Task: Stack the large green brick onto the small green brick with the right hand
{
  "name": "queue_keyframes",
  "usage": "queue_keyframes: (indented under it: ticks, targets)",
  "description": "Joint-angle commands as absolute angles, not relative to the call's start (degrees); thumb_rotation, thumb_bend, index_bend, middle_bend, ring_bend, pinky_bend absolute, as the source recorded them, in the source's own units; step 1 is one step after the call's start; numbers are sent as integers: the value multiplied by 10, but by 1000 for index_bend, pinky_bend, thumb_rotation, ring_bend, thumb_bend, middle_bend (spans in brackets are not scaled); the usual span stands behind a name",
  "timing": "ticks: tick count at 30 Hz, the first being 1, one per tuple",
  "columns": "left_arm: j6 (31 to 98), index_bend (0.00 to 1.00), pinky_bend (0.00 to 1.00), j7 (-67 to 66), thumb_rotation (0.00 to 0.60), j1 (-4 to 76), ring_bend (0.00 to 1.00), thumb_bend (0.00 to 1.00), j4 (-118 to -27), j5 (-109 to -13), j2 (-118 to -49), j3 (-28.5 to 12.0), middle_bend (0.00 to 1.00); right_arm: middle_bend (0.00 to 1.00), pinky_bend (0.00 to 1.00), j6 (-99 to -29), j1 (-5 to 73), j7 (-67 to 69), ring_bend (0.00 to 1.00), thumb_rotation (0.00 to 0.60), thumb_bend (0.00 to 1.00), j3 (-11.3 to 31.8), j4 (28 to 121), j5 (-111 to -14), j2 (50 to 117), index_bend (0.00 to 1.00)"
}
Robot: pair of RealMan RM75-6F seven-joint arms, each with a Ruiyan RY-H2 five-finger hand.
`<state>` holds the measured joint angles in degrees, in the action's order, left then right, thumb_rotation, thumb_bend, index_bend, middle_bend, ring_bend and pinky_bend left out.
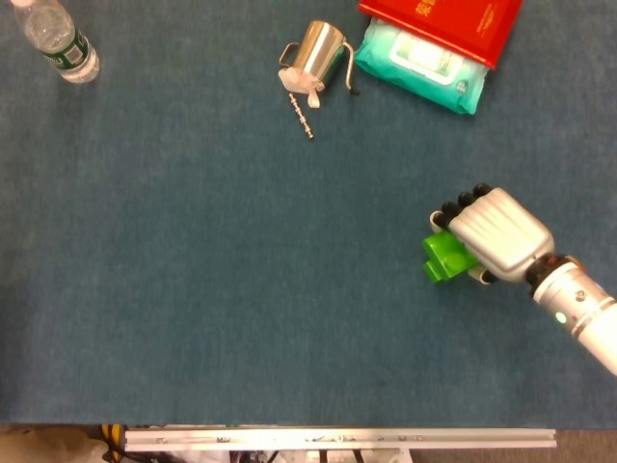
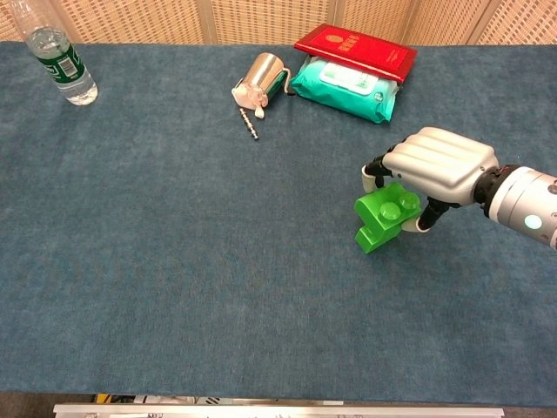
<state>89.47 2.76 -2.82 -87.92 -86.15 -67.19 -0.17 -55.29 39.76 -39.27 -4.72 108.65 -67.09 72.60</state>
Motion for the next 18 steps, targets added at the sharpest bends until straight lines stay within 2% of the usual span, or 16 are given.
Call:
queue_keyframes:
  ticks: [1, 18]
  targets:
    - [895, 174, 123, 28, 600, -28, 184, 280, -878, -861, -672, -2, 177, 484, 332, -552, 397, -394, 350, 600, 256, -47, 1086, -670, 727, 586]
    - [894, 174, 122, 32, 600, -28, 184, 280, -873, -860, -674, -2, 177, 485, 332, -557, 391, -404, 355, 600, 257, -49, 1090, -676, 729, 587]
